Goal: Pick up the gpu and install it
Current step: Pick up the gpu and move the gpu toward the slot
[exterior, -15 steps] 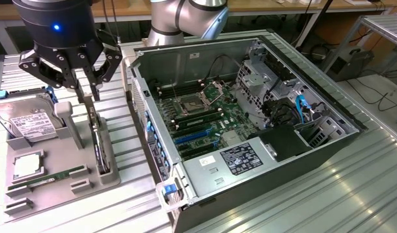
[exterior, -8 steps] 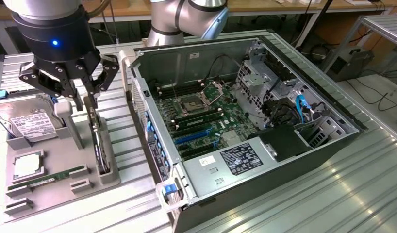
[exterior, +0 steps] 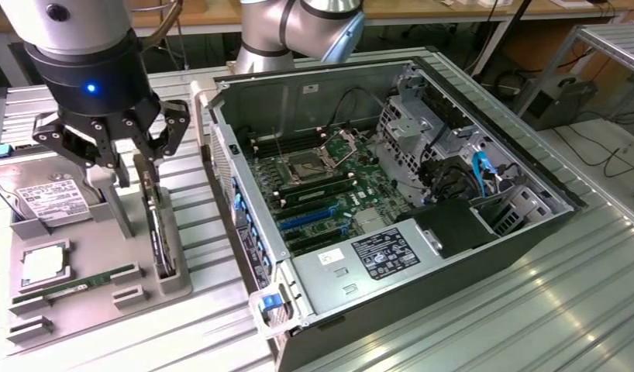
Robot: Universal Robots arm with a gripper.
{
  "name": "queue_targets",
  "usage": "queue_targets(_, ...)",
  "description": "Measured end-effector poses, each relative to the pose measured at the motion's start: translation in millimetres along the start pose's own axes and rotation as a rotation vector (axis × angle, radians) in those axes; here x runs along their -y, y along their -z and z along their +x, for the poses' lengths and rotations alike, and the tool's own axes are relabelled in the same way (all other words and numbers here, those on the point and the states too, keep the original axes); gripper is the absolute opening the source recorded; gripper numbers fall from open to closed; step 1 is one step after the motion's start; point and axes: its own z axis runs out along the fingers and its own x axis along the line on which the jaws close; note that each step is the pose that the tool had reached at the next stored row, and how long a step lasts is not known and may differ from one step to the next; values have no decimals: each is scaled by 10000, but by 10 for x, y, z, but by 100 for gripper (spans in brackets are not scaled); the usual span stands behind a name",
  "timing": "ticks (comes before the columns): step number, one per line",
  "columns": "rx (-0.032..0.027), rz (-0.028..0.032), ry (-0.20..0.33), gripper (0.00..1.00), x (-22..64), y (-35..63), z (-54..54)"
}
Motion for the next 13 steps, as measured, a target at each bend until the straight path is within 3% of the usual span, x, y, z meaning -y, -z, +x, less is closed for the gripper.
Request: queue_targets(13, 2, 25, 1, 38, 11, -252, 22)
